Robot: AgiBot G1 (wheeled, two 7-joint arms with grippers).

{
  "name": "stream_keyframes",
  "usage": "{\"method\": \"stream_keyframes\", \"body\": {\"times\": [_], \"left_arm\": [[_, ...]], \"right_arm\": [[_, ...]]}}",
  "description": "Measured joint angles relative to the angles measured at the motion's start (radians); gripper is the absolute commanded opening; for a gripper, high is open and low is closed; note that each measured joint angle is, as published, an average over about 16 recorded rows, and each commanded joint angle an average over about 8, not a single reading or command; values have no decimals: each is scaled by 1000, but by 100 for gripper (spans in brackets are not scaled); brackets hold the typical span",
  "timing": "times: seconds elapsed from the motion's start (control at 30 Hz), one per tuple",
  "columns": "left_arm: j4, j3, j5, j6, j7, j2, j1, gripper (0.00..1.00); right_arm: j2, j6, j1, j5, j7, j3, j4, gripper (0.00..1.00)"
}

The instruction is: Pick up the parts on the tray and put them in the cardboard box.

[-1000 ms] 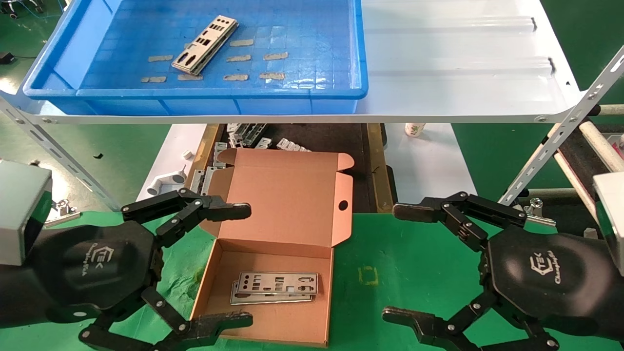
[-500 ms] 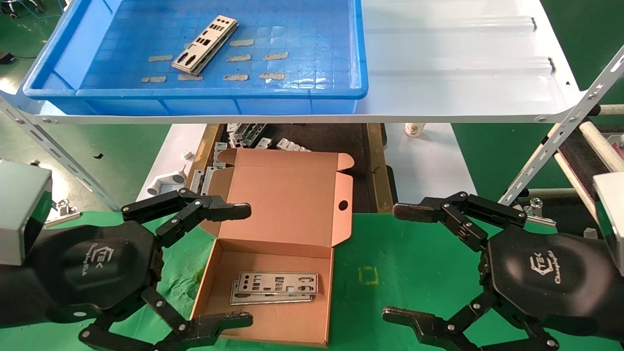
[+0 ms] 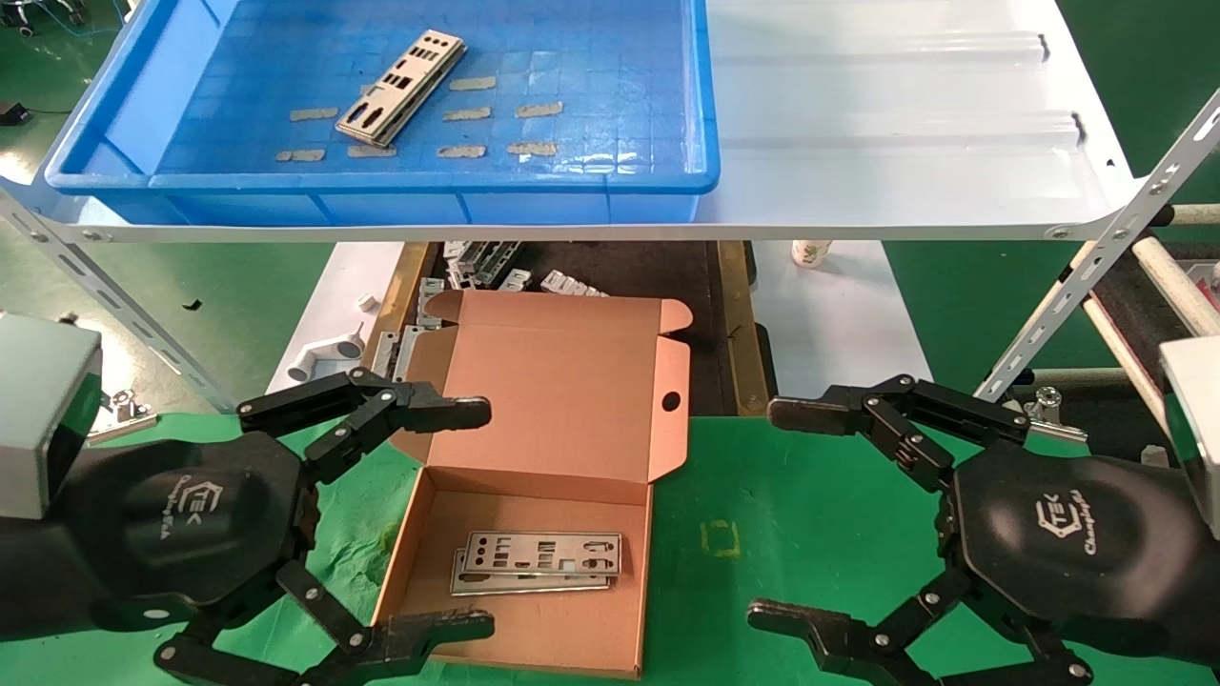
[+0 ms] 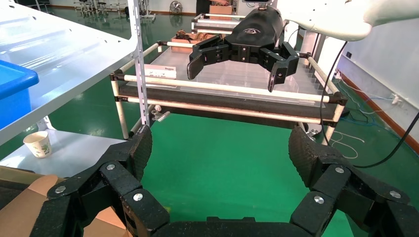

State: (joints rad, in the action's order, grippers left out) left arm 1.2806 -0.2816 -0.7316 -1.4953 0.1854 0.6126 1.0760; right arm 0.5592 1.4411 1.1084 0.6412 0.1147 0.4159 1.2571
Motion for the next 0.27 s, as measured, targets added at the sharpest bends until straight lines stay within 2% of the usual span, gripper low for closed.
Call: {"method": "stream_keyframes", "body": {"times": [0.27], "left_arm": [[0,0,0,0,0,0,0,100]], "right_arm": [[0,0,0,0,0,0,0,100]]}}
